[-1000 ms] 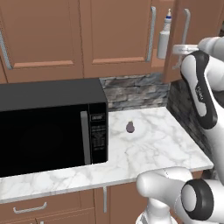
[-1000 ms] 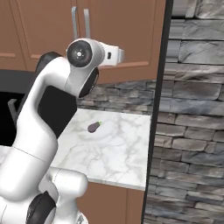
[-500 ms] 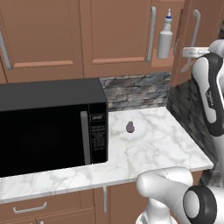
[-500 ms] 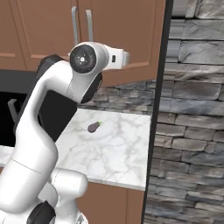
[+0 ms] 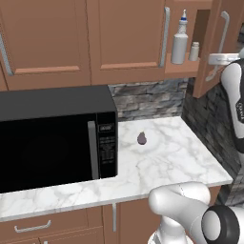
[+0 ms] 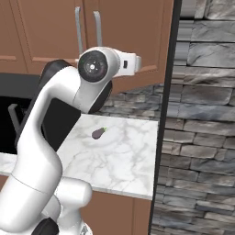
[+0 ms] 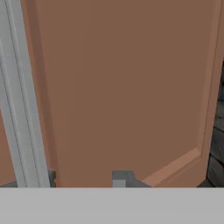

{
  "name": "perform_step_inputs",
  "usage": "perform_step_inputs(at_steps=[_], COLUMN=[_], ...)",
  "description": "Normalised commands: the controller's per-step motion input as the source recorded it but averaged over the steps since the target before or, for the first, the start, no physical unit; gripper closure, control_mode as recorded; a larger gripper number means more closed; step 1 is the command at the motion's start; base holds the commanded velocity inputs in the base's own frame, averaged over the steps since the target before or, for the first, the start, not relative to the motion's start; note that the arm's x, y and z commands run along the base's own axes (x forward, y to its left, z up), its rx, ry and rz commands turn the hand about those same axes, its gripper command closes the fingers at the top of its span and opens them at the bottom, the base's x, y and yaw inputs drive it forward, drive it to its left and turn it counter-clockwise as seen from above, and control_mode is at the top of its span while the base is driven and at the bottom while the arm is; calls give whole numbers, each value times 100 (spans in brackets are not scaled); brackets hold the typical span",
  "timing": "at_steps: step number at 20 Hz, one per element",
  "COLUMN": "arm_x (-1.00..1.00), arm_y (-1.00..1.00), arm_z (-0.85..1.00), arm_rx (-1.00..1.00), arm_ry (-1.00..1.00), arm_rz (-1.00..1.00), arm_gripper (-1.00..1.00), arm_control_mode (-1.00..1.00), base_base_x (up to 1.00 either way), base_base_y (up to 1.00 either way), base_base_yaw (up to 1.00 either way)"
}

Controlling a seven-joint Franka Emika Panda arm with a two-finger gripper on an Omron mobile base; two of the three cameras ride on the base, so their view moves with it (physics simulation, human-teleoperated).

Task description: Pick the sponge and spray from the cabinet and place them on the counter.

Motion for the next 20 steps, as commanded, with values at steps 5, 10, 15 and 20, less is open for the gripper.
perform_step_inputs(at_steps=[5,10,15,20], arm_x=[0,-13,-5,0], arm_y=[-39,-76,-58,-14], arm_z=[0,-5,-3,0], arm_rx=[0,1,1,0], arm_ry=[0,0,0,3], arm_rz=[0,0,0,0], arm_gripper=[100,100,100,-100], arm_control_mode=[-100,-100,-100,-100], base_base_x=[0,0,0,0], base_base_y=[0,0,0,0], base_base_yaw=[0,0,0,0])
